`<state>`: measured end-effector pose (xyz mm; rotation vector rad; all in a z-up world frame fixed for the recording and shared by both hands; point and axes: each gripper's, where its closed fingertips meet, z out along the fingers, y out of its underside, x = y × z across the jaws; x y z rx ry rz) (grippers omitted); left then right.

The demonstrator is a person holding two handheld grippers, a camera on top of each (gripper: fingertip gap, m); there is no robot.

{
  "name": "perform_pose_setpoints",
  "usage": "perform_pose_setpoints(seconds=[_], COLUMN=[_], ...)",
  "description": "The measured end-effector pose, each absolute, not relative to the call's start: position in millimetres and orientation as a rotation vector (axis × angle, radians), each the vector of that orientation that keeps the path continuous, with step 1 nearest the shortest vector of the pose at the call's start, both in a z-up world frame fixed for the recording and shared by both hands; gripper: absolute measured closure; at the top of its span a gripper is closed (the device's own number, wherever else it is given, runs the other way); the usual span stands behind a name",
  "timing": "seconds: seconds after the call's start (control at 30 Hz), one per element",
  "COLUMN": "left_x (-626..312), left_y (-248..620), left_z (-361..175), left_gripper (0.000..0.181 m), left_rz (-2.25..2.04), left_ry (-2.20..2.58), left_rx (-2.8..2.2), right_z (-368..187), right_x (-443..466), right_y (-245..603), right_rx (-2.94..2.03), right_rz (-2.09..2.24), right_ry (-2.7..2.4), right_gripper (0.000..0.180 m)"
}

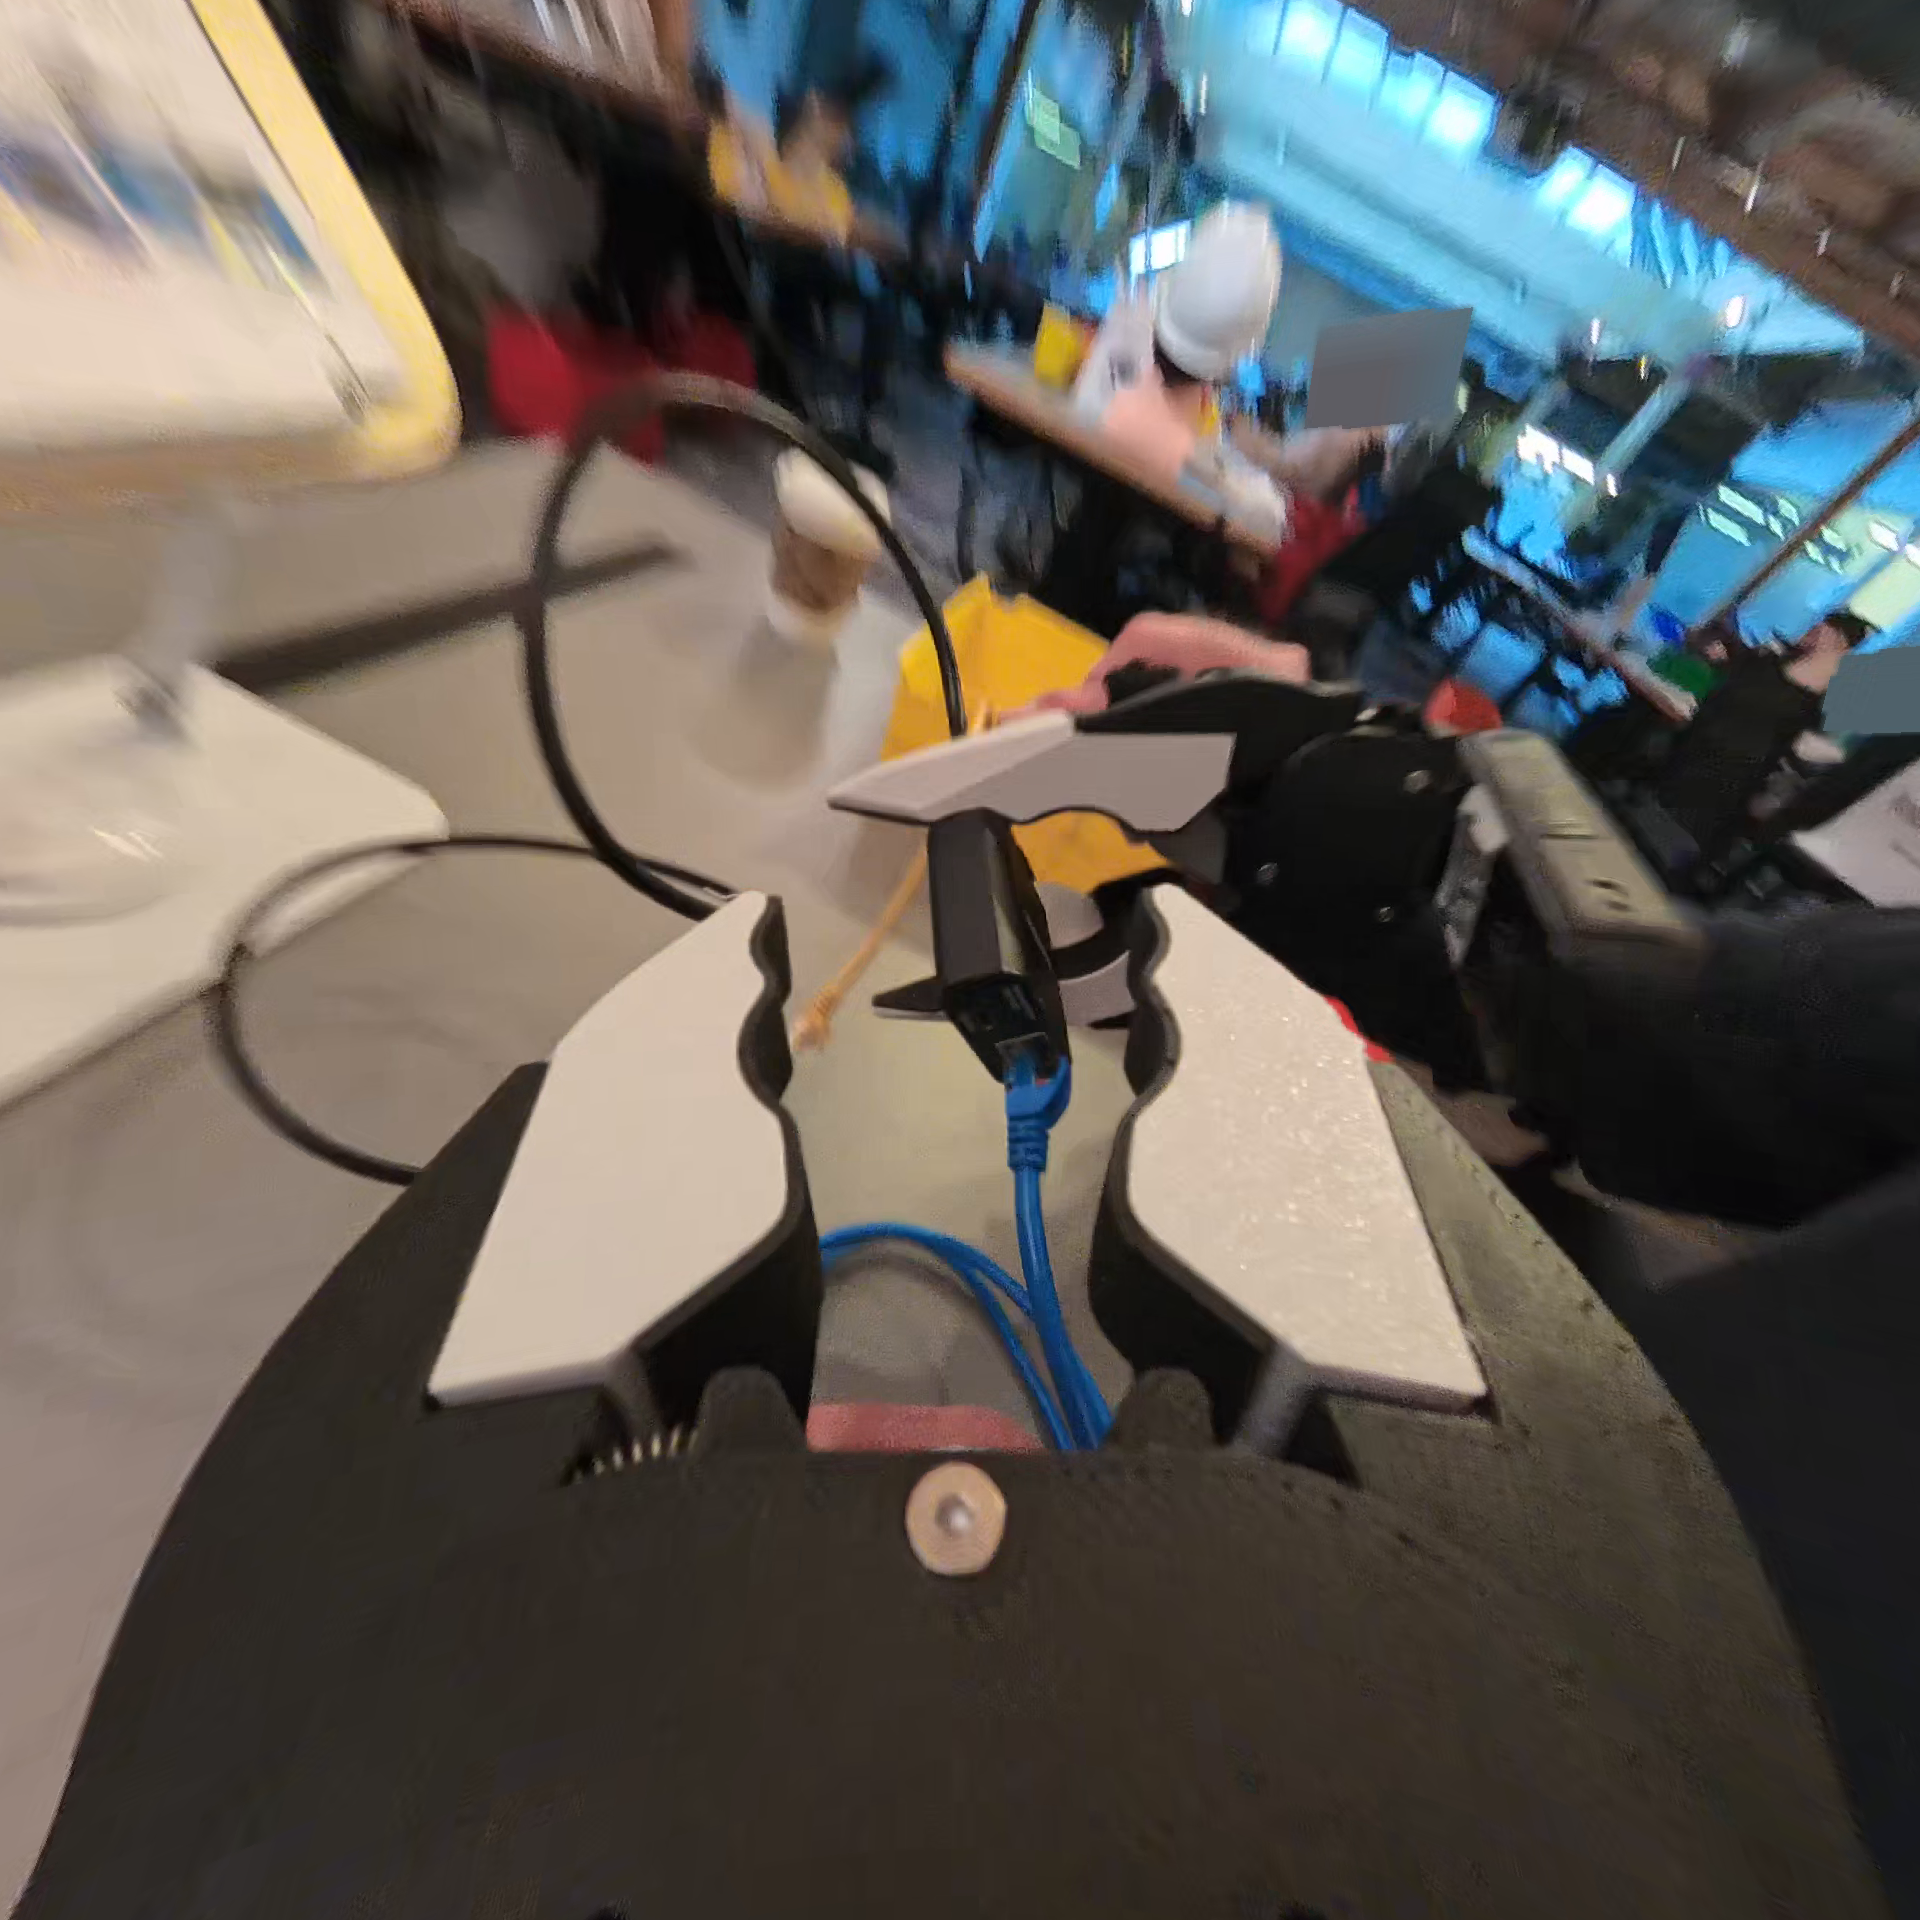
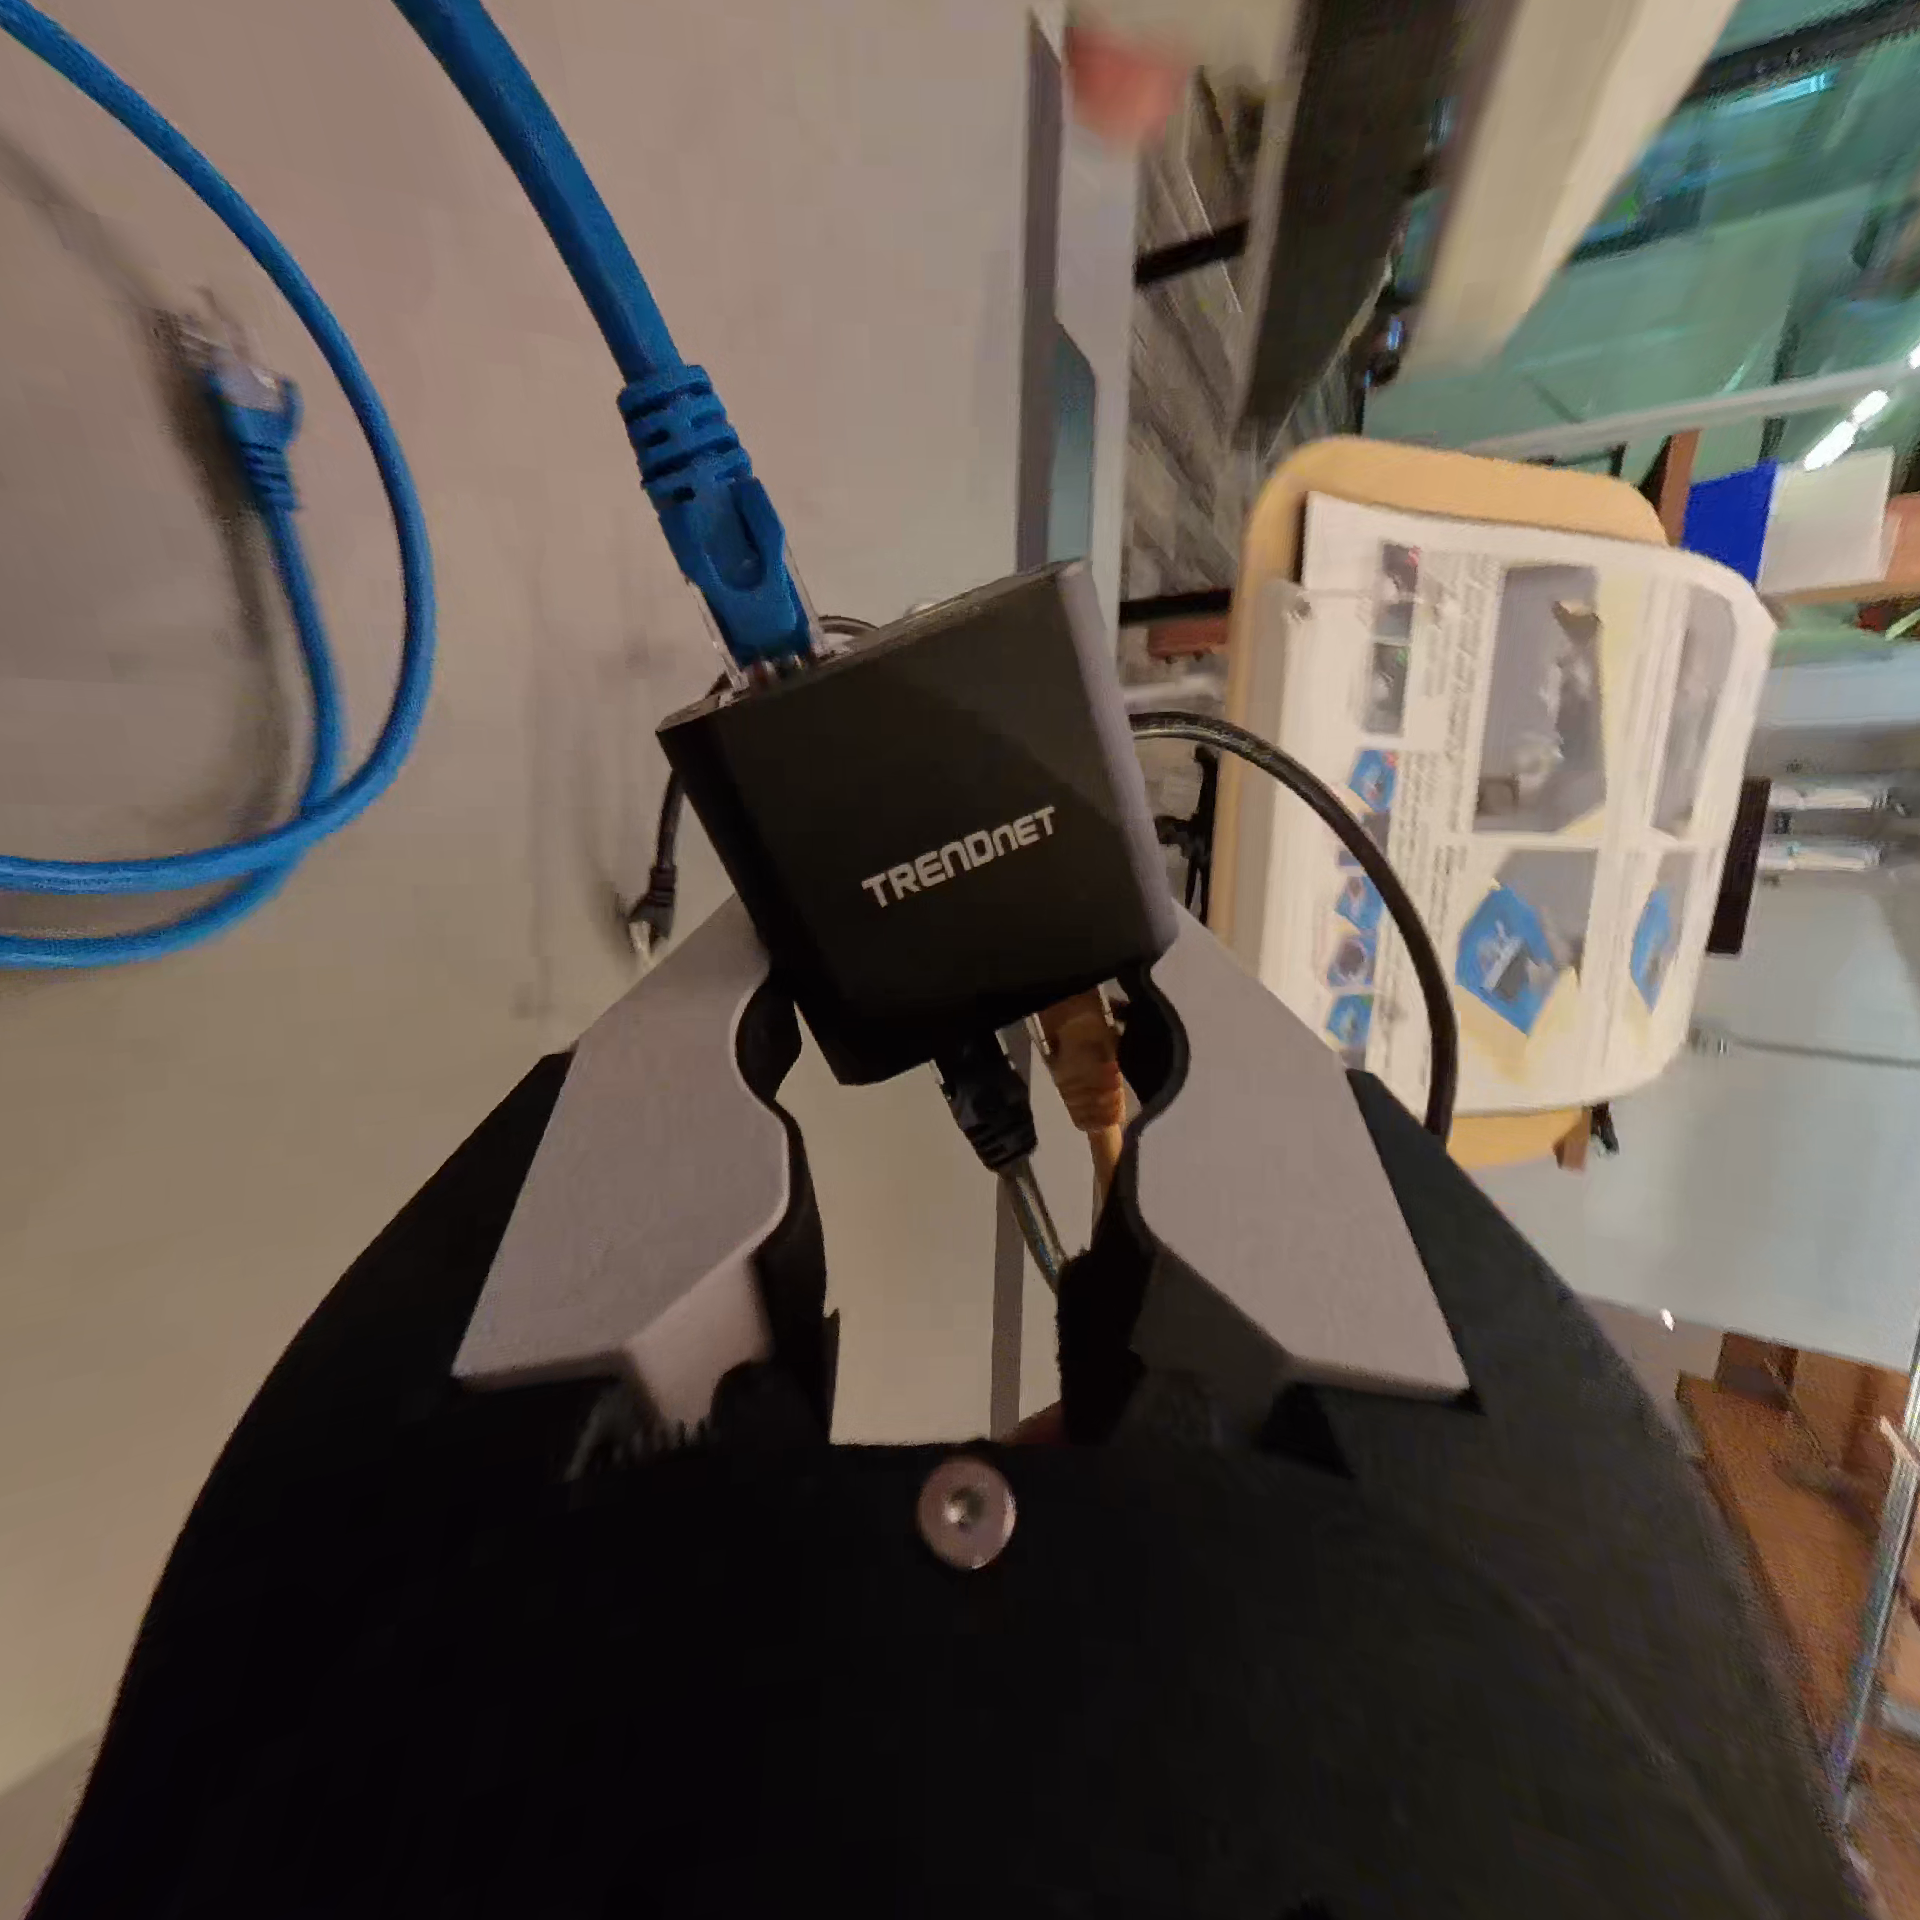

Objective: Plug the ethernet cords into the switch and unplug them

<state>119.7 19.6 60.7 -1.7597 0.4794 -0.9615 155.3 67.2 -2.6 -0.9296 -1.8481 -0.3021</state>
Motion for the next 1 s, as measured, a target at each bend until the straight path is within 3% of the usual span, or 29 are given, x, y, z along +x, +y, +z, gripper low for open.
perform_pose_setpoints(seconds=[0.2, 0.47, 0.63, 0.8, 1.0], left_x=[59, 53, 66, 79, 88], left_y=[-4, -7, -3, 1, 1], left_z=[123, 88, 65, 43, 23], left_gripper=[0.120, 0.125, 0.127, 0.128, 0.128], left_rz=[-0.721, -0.701, -0.731, -0.753, -0.754], left_ry=[0.344, 0.294, 0.303, 0.312, 0.320], left_rx=[-1.566, -1.616, -1.655, -1.701, -1.745], right_z=[73, 215, 271, 273, 211], right_x=[202, 312, 397, 470, 516], right_y=[113, 182, 211, 237, 263], right_rx=[-1.098, -1.322, -1.425, -1.496, -1.512], right_rz=[-0.300, -0.349, -0.479, -0.678, -0.956], right_ry=[-1.668, -1.319, -1.162, -1.144, -1.276], right_gripper=[0.119, 0.120, 0.120, 0.120, 0.119])
